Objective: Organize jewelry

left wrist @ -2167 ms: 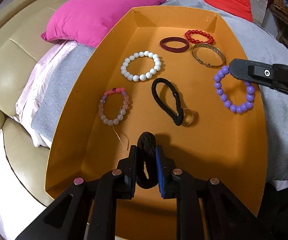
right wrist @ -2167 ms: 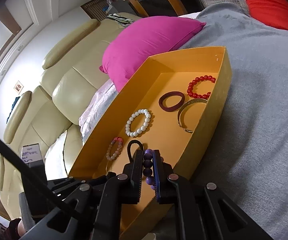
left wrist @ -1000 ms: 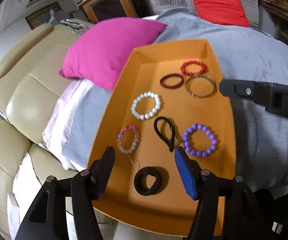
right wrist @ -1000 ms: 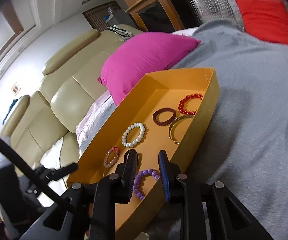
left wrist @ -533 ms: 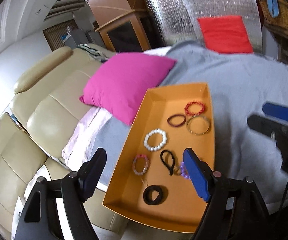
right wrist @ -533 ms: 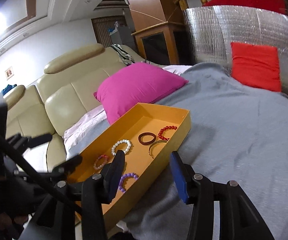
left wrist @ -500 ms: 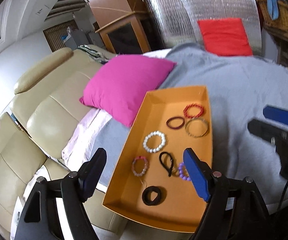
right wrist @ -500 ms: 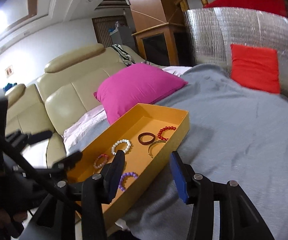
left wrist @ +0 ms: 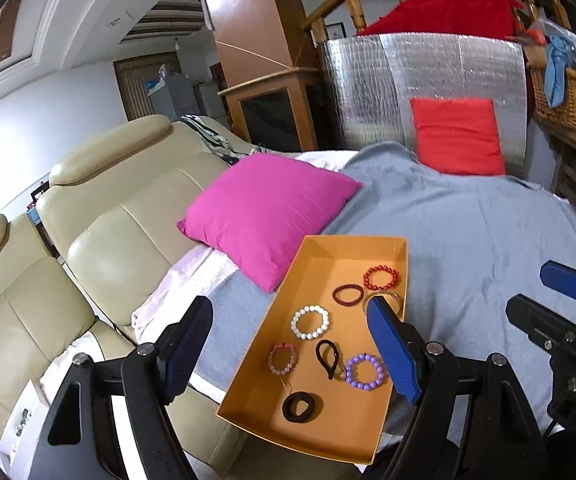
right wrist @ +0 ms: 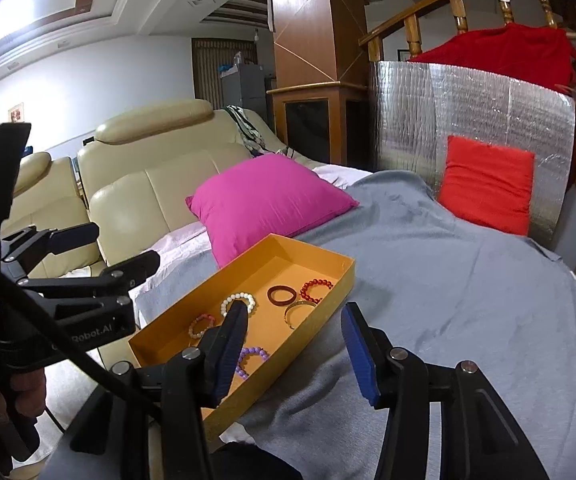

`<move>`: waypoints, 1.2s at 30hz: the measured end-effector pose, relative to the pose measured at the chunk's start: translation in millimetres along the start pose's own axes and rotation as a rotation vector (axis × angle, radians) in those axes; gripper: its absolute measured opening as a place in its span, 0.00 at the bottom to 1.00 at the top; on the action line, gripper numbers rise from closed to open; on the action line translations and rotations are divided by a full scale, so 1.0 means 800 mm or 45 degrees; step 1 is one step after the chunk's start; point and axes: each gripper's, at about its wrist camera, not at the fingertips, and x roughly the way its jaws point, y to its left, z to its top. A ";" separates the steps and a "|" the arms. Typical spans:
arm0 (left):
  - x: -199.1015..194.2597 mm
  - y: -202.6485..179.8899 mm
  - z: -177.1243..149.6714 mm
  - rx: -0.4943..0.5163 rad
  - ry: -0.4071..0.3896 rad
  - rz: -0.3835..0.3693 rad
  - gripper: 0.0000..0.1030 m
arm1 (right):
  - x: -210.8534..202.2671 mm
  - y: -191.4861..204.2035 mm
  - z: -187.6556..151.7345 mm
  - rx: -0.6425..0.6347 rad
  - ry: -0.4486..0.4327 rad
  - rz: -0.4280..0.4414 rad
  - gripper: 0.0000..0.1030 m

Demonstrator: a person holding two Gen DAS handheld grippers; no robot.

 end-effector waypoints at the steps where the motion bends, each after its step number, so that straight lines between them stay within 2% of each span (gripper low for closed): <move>1: -0.002 0.002 0.001 -0.007 -0.003 0.001 0.78 | -0.001 0.003 0.001 -0.005 0.002 -0.005 0.52; 15: 0.001 0.032 -0.003 -0.079 0.019 -0.008 0.78 | 0.009 0.048 0.014 -0.102 0.031 -0.009 0.52; 36: 0.008 0.054 -0.012 -0.126 0.037 -0.008 0.78 | 0.020 0.068 0.020 -0.150 0.054 -0.023 0.52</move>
